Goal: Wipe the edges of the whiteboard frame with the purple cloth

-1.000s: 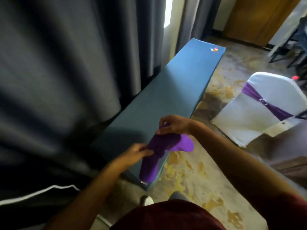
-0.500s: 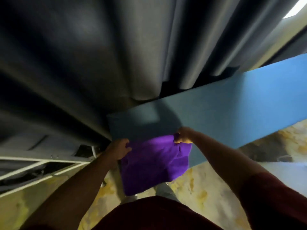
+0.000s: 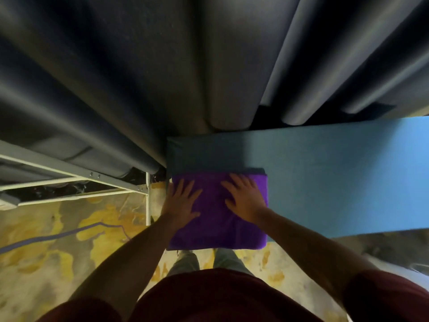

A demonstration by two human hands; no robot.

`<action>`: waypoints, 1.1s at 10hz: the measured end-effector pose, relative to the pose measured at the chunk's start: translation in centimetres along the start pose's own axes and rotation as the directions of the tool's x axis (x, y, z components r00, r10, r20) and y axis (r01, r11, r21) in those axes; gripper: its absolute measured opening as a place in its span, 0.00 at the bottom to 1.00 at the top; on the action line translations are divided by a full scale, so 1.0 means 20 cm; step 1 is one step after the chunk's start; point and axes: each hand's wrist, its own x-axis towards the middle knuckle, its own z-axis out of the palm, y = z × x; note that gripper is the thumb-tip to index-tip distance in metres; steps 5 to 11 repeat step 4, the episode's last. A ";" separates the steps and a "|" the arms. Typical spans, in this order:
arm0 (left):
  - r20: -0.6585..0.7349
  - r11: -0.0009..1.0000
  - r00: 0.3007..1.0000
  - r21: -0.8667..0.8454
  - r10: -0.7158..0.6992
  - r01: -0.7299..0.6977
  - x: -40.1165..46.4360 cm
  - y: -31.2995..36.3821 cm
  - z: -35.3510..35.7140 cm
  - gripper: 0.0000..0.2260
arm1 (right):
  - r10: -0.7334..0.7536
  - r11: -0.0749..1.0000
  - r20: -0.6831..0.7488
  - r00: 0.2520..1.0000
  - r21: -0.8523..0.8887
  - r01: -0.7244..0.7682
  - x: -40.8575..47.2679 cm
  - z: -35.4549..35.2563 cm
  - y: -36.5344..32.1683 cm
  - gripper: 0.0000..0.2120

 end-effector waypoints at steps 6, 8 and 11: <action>-0.395 0.932 0.851 -0.249 -0.345 0.262 -0.25 -0.50 -0.85 0.19 | -0.074 0.997 0.072 0.995 0.034 0.072 0.43 -0.80 -0.52 0.19; -0.395 0.932 0.851 -0.249 -0.345 0.262 -0.25 -0.50 -0.85 0.19 | -0.074 0.997 0.072 0.995 0.034 0.072 0.43 -0.80 -0.52 0.19; -0.395 0.932 0.851 -0.249 -0.345 0.262 -0.25 -0.50 -0.85 0.19 | -0.074 0.997 0.072 0.995 0.034 0.072 0.43 -0.80 -0.52 0.19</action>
